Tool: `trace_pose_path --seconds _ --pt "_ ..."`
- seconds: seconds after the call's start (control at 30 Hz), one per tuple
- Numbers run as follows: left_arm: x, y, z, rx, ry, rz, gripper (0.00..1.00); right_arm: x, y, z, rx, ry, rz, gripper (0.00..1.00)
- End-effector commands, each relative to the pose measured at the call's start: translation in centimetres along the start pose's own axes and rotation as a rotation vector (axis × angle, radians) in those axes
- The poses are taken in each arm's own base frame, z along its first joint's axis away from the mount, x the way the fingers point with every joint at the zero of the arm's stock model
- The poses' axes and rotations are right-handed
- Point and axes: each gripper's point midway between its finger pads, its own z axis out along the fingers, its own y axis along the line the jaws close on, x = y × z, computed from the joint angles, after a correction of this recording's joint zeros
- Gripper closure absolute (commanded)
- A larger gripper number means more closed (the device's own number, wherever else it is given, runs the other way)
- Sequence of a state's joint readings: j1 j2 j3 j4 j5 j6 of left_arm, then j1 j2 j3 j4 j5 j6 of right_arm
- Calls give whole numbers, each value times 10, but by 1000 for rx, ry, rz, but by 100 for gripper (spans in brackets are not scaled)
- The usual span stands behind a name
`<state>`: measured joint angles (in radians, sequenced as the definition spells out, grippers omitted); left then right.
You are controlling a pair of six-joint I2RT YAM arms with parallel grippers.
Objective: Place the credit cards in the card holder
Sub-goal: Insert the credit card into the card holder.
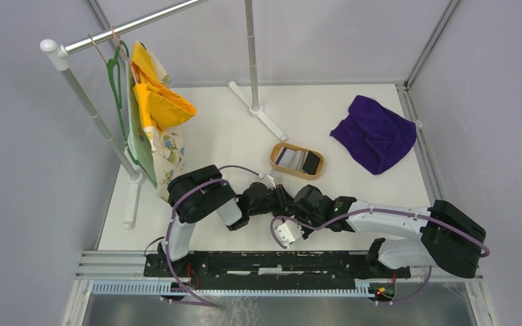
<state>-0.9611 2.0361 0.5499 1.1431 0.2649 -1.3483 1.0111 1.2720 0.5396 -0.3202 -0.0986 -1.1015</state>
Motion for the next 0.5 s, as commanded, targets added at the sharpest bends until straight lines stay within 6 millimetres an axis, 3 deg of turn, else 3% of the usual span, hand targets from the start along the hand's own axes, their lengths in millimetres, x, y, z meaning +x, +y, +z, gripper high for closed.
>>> trace_pose_path --seconds 0.0,0.47 --pt "8 11 -4 -19 34 -26 67 20 7 -6 3 69 13 89" --pt "0 -1 -12 5 -3 26 61 35 -2 -23 48 28 122 88"
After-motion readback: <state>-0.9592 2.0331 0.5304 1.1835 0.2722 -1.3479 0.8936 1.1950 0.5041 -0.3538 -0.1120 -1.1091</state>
